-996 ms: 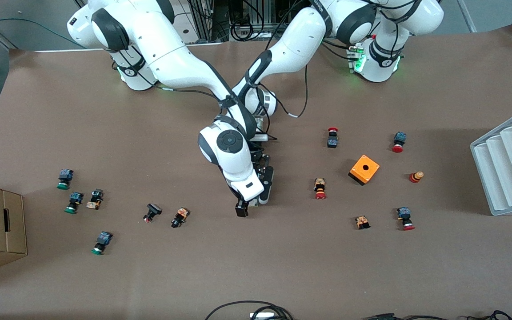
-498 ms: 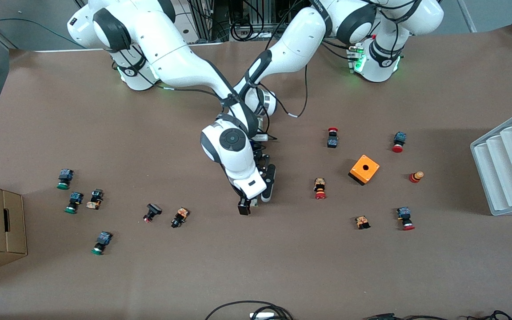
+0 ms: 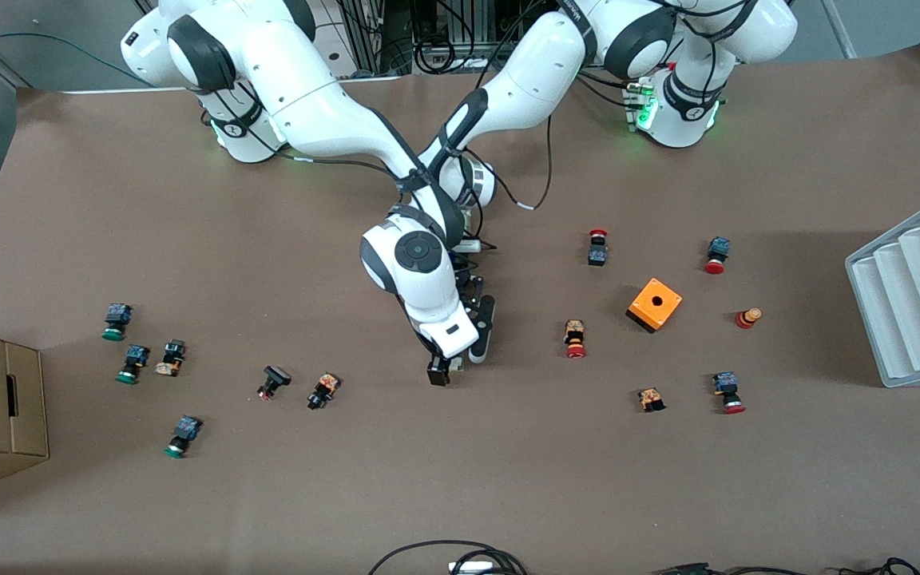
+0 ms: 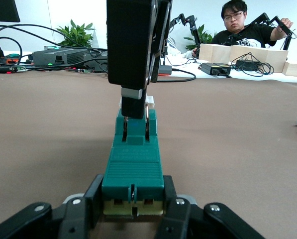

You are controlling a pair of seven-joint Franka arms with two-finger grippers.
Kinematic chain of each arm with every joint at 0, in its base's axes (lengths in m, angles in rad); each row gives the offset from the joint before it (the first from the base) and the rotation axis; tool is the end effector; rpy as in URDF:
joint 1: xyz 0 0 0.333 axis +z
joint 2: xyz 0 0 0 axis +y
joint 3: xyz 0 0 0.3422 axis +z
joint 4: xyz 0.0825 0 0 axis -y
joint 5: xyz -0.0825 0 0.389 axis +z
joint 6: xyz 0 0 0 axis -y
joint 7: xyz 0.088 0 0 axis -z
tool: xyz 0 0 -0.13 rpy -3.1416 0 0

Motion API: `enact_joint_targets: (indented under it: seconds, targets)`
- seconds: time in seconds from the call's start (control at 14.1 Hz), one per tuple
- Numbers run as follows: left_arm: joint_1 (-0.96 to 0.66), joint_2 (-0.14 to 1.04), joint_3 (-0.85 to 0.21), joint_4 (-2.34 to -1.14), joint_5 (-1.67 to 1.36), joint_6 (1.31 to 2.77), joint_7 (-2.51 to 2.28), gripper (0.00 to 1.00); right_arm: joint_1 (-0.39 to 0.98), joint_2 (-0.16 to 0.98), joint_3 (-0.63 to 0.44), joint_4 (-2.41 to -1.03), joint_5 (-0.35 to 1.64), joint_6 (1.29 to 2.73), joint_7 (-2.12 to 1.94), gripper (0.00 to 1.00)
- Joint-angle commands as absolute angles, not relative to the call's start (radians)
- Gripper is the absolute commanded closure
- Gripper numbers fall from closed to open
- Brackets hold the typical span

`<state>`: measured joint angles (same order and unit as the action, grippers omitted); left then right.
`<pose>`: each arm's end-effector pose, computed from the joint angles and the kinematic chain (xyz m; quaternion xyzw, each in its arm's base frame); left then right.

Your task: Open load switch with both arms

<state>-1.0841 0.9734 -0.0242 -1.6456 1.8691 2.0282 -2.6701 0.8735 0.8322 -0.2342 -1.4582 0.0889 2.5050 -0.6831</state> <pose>0.3724 -0.5766 0.0533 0.7961 0.0167 0.6046 0.0198 0.5959 0.4895 0.2121 0.7736 0.6204 0.1171 0.0535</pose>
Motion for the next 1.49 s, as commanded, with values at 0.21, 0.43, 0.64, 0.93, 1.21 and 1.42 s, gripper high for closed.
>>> enact_joint_targets:
  seconds: [0.21,0.43,0.64,0.93,1.21,1.42]
  targets:
    - [-1.088,0.973,-0.029,-1.649,1.853,2.023,-2.686,0.47,0.881,0.848,-0.238,-1.447,0.091,2.506,-0.657,0.17]
    - [-1.088,0.973,-0.029,-1.649,1.853,2.023,-2.688,0.47,0.89,0.853,-0.238,-1.447,0.087,2.51,-0.634,0.23]
    - [-1.088,0.973,-0.029,-1.651,1.853,2.023,-2.688,0.47,0.893,0.856,-0.238,-1.447,0.081,2.511,-0.63,0.26]
    - [-1.088,0.973,-0.029,-1.651,1.853,2.023,-2.686,0.47,0.893,0.856,-0.238,-1.447,0.077,2.511,-0.638,0.27]
    - [-1.088,0.973,-0.029,-1.651,1.853,2.023,-2.688,0.47,0.893,0.856,-0.238,-1.447,0.06,2.511,-0.641,0.3]
    - [-1.088,0.973,-0.029,-1.651,1.853,2.023,-2.688,0.47,0.891,0.854,-0.238,-1.447,0.032,2.51,-0.643,0.29]
